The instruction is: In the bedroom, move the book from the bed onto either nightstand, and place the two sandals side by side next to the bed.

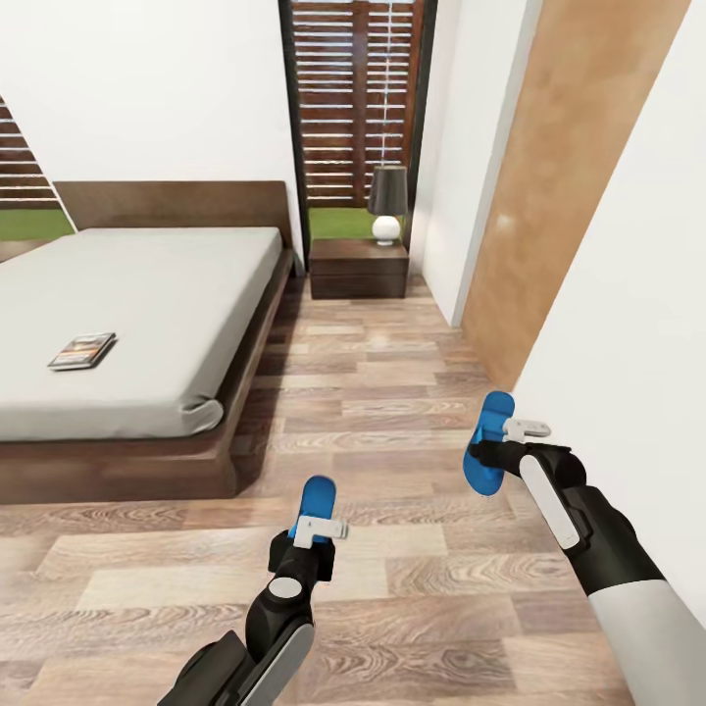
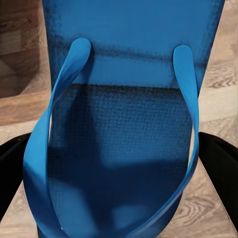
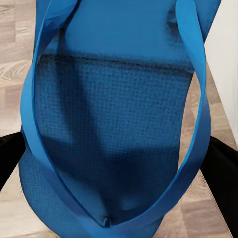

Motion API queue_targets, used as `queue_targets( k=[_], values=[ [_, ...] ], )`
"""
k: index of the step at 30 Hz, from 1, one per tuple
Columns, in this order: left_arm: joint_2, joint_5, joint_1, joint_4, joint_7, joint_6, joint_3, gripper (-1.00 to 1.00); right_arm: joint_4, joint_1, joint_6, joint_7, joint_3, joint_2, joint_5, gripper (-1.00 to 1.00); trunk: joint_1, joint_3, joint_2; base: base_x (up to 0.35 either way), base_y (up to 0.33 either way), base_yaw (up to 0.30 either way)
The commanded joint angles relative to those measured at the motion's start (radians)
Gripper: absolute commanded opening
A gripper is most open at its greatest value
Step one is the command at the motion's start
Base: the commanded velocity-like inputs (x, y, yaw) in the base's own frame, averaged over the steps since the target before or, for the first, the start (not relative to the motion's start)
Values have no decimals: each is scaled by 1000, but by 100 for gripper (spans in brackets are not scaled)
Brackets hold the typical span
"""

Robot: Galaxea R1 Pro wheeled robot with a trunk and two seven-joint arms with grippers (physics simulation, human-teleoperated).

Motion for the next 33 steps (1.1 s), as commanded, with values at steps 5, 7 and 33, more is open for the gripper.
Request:
queue_targets(
  k=[5, 7, 33],
  values=[
    [0, 7, -1, -1, 10, 2, -2, -100, -1, -1, 2, -10, 2, -1, -10, -100, 0, -1, 0, 329, -91, 0],
    [0, 7, -1, -1, 10, 2, -2, -100, -1, -1, 2, -10, 2, -1, -10, -100, 0, -1, 0, 329, -90, 0],
    [2, 6, -1, -1, 10, 2, -2, -100, -3, -1, 3, -10, 2, -1, -11, -100, 0, -1, 0, 329, -79, 0]
  ],
)
